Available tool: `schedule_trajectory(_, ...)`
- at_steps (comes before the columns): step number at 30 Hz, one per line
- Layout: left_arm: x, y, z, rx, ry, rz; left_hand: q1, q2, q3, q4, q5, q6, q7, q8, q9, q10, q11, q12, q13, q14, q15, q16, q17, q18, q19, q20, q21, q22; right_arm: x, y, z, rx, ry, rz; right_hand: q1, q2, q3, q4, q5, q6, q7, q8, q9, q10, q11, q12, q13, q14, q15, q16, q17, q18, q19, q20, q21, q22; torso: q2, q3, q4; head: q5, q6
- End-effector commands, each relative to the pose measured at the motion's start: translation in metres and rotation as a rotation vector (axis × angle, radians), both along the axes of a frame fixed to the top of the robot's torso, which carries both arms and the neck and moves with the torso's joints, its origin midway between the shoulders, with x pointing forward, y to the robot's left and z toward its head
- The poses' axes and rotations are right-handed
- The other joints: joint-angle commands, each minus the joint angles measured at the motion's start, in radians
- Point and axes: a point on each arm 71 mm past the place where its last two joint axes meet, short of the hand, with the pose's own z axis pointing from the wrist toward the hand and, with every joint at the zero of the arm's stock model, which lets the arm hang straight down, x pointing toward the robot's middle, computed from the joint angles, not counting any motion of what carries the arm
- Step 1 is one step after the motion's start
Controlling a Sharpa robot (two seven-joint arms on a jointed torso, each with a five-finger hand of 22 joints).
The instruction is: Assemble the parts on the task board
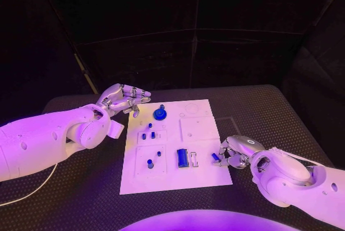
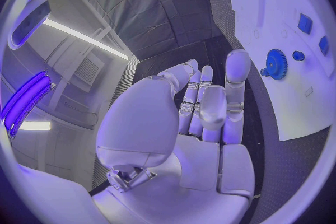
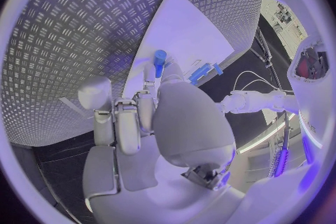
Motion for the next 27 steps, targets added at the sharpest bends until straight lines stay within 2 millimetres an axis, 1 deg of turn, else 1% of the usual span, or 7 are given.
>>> schedule_trajectory(1, 0.000, -0.001, 0.001, -0.009, -0.001, -0.008, -0.007, 0.002, -0.001, -0.003, -0.004, -0.006, 0.002, 0.002, -0.001, -0.005, -0.002, 0.005, -0.001, -0.007, 0.002, 0.002, 0.000, 0.016, -0.005, 0.001, -0.004, -0.001, -0.002, -0.001, -0.007, -0.023, 0.024, 0.003, 0.040, 0.020, 0.009, -0.010, -0.010, -0.006, -0.003, -0.003, 0.002, 0.000, -0.007, -0.006, -0.057, 0.106, -0.007, 0.006, 0.263, -0.014, 0.000, -0.008, 0.004, 0.002, 0.000, -0.0002, 0.0006, 0.001, -0.002)
schedule_trajectory(11, -0.001, -0.001, 0.001, -0.009, -0.001, -0.008, -0.007, 0.002, -0.001, -0.003, -0.004, -0.006, 0.002, 0.002, -0.001, -0.005, -0.002, 0.005, -0.001, -0.007, 0.002, 0.002, 0.000, 0.016, -0.005, 0.001, -0.004, -0.001, 0.000, 0.002, -0.010, -0.063, 0.022, 0.024, 0.153, 0.041, 0.099, -0.069, -0.027, -0.012, -0.006, -0.013, 0.001, -0.007, -0.011, -0.013, -0.059, 0.106, -0.012, 0.006, 0.263, -0.014, -0.001, -0.014, 0.002, 0.002, -0.001, 0.0000, 0.0007, 0.002, -0.005)
schedule_trajectory(14, -0.001, -0.001, 0.001, -0.009, 0.000, -0.008, -0.007, 0.002, -0.001, -0.003, -0.004, -0.006, 0.002, 0.002, -0.001, -0.005, -0.002, 0.005, -0.001, -0.007, 0.002, 0.002, 0.000, 0.016, -0.005, 0.001, -0.004, -0.001, 0.000, 0.003, -0.010, -0.061, 0.024, 0.023, 0.176, 0.041, 0.140, -0.081, -0.009, -0.010, -0.005, -0.018, -0.001, -0.009, -0.012, -0.016, -0.059, 0.106, -0.012, 0.006, 0.263, -0.015, -0.001, -0.015, 0.002, 0.003, -0.001, 0.0005, 0.0004, 0.002, -0.005)
schedule_trajectory(16, -0.001, -0.001, 0.001, -0.009, -0.001, -0.008, -0.007, 0.002, -0.001, -0.003, -0.004, -0.006, 0.002, 0.002, -0.001, -0.005, -0.002, 0.005, -0.001, -0.007, 0.002, 0.002, 0.000, 0.016, -0.005, 0.001, -0.004, -0.001, -0.001, 0.004, -0.010, -0.049, 0.027, 0.015, 0.177, 0.033, 0.171, -0.083, 0.033, -0.010, -0.005, -0.019, 0.000, -0.009, -0.011, -0.016, -0.058, 0.106, -0.011, 0.006, 0.263, -0.015, 0.000, -0.015, 0.004, 0.006, -0.002, 0.0008, -0.0001, 0.003, -0.005)
schedule_trajectory(19, -0.001, 0.000, 0.001, -0.009, -0.001, -0.008, -0.007, 0.002, -0.001, -0.004, -0.003, -0.007, 0.002, 0.002, -0.001, -0.006, -0.002, 0.007, -0.001, -0.008, 0.002, 0.002, -0.001, 0.016, -0.005, 0.001, -0.004, 0.000, -0.002, 0.004, -0.008, -0.017, 0.037, -0.006, 0.146, 0.006, 0.221, -0.063, 0.103, -0.011, -0.007, -0.019, 0.005, 0.001, -0.011, -0.004, -0.046, 0.106, -0.012, 0.006, 0.263, -0.016, 0.003, -0.014, 0.008, 0.013, -0.002, 0.0009, 0.0002, 0.003, -0.005)
schedule_trajectory(21, -0.001, 0.000, 0.001, -0.009, 0.000, -0.007, -0.007, 0.002, -0.001, -0.004, -0.003, -0.007, 0.002, 0.002, -0.001, -0.006, -0.002, 0.007, -0.001, -0.008, 0.002, 0.002, -0.001, 0.016, -0.005, 0.001, -0.004, 0.000, -0.003, 0.005, -0.007, 0.007, 0.040, -0.021, 0.129, -0.015, 0.252, -0.051, 0.115, -0.012, -0.009, -0.019, 0.008, 0.004, -0.013, -0.001, -0.042, 0.106, -0.012, 0.006, 0.263, -0.016, 0.005, -0.015, 0.010, 0.017, -0.002, 0.0006, 0.0005, 0.003, -0.005)
schedule_trajectory(27, -0.001, 0.000, 0.001, -0.009, 0.000, -0.007, -0.007, 0.002, -0.001, -0.004, -0.003, -0.007, 0.002, 0.002, -0.001, -0.006, -0.002, 0.007, -0.001, -0.008, 0.002, 0.002, -0.001, 0.016, -0.005, 0.001, -0.004, 0.000, -0.006, 0.008, 0.000, 0.095, 0.029, -0.069, 0.073, -0.043, 0.290, -0.008, 0.111, -0.006, -0.010, -0.018, 0.011, 0.017, -0.015, 0.016, -0.026, 0.106, -0.013, 0.006, 0.263, -0.018, 0.010, -0.015, 0.017, 0.029, -0.002, 0.0009, 0.0008, 0.004, -0.003)
